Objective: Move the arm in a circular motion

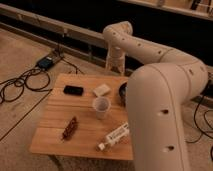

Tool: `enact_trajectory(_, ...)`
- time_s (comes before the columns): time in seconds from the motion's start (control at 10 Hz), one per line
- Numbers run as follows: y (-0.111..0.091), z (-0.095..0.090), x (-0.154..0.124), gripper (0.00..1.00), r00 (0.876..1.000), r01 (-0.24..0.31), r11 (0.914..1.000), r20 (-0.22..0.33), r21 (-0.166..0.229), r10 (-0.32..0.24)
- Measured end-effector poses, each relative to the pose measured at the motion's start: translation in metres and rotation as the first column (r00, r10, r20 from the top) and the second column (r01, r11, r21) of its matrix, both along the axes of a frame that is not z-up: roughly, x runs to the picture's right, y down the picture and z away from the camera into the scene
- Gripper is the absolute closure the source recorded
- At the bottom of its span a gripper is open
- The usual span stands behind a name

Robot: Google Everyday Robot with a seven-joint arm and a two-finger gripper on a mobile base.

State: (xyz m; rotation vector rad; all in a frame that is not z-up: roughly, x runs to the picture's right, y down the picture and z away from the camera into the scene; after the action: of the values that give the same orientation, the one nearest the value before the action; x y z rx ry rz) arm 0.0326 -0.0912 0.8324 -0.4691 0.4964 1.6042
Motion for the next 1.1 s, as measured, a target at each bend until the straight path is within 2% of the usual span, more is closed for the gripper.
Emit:
enact_trajectory(0.2, 0.000, 0.004, -0.056, 0.35, 0.992, 0.099, 0.9951, 0.076, -0.001, -0.098)
enact_trajectory(0.3, 0.007, 0.002, -0.094, 0.35, 0.977, 0.168, 0.9857, 0.134, -0.001, -0.167)
enact_trajectory(0.5, 0.030, -0.012, -0.148, 0.35, 0.935, 0.275, 0.9615, 0.232, 0.004, -0.268)
enact_trajectory(0.6, 0.046, -0.026, -0.178, 0.35, 0.900, 0.336, 0.9415, 0.288, 0.021, -0.328)
enact_trajectory(0.7, 0.069, -0.044, -0.203, 0.35, 0.854, 0.405, 0.9136, 0.340, 0.041, -0.393)
enact_trajectory(0.8, 0.088, -0.062, -0.217, 0.35, 0.816, 0.455, 0.8887, 0.374, 0.059, -0.442)
enact_trajectory(0.9, 0.112, -0.083, -0.227, 0.35, 0.772, 0.505, 0.8598, 0.405, 0.076, -0.489)
enact_trajectory(1.0, 0.134, -0.102, -0.230, 0.35, 0.739, 0.539, 0.8379, 0.429, 0.086, -0.519)
enact_trajectory(1.1, 0.150, -0.116, -0.230, 0.35, 0.726, 0.552, 0.8295, 0.440, 0.087, -0.529)
